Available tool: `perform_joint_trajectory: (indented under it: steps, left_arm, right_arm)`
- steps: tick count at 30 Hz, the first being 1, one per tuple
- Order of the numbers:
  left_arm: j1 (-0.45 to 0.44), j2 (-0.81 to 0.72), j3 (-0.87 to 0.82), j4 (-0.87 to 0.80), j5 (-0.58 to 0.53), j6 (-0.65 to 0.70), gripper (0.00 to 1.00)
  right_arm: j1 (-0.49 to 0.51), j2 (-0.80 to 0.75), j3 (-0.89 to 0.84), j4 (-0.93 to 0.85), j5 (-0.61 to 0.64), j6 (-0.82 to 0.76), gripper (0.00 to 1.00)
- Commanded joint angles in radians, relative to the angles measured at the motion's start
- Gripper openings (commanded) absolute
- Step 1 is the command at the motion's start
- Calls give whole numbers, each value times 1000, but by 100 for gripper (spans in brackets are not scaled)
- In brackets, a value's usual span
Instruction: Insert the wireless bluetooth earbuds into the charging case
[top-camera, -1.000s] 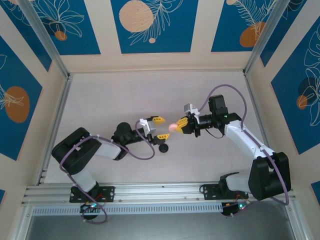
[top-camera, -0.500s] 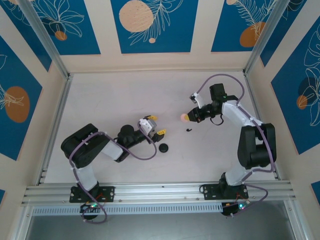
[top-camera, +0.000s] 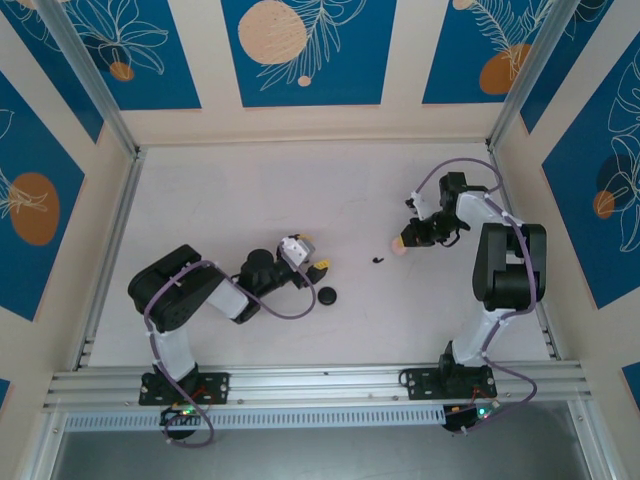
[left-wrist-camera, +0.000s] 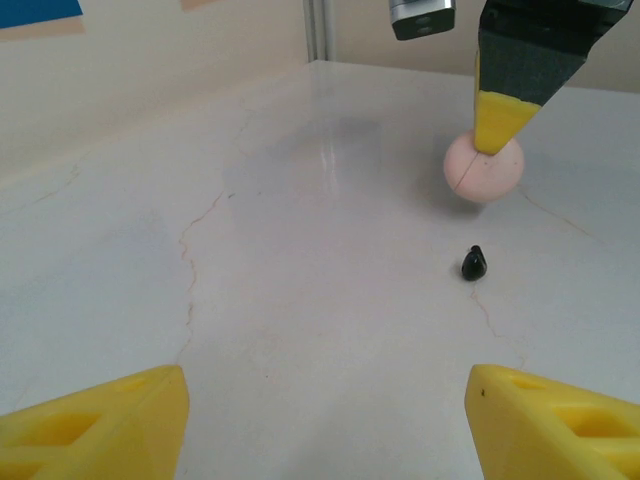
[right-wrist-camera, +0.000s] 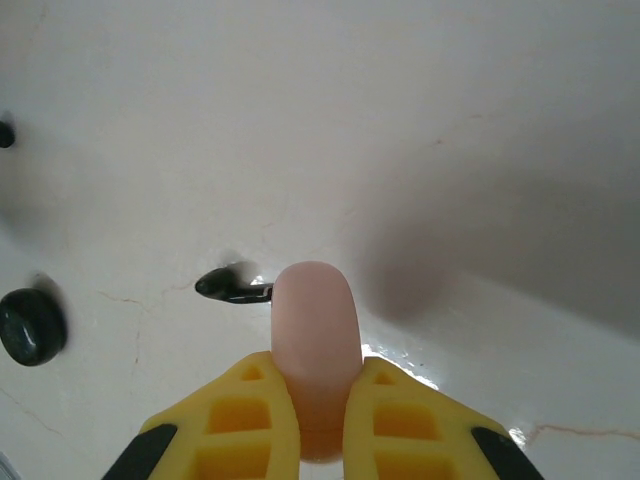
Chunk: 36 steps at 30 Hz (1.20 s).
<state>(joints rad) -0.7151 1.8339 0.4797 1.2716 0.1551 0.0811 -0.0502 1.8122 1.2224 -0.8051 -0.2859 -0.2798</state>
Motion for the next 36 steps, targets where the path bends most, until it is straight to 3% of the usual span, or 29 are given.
perform_joint_trajectory:
  steps: [1,16,26,32,36]
  left_arm:
    - [-6,-12,25,-41,-5,3,71]
    - [-18,-86,66,-238,-11,34,69]
    - [-22,-123,82,-309,9,35,69]
    - [-26,-191,101,-426,-7,10,68]
    - [-34,-255,150,-607,1,-14,66]
  right_arm:
    - [-11,34,36,-46,-2,-7,6]
    - [-25,109,81,-80,-1,-17,13]
    - [-28,80,65,-37,41,16,33]
    - [-28,51,50,-3,71,37,38]
    - [-28,13,29,28,88,55,41]
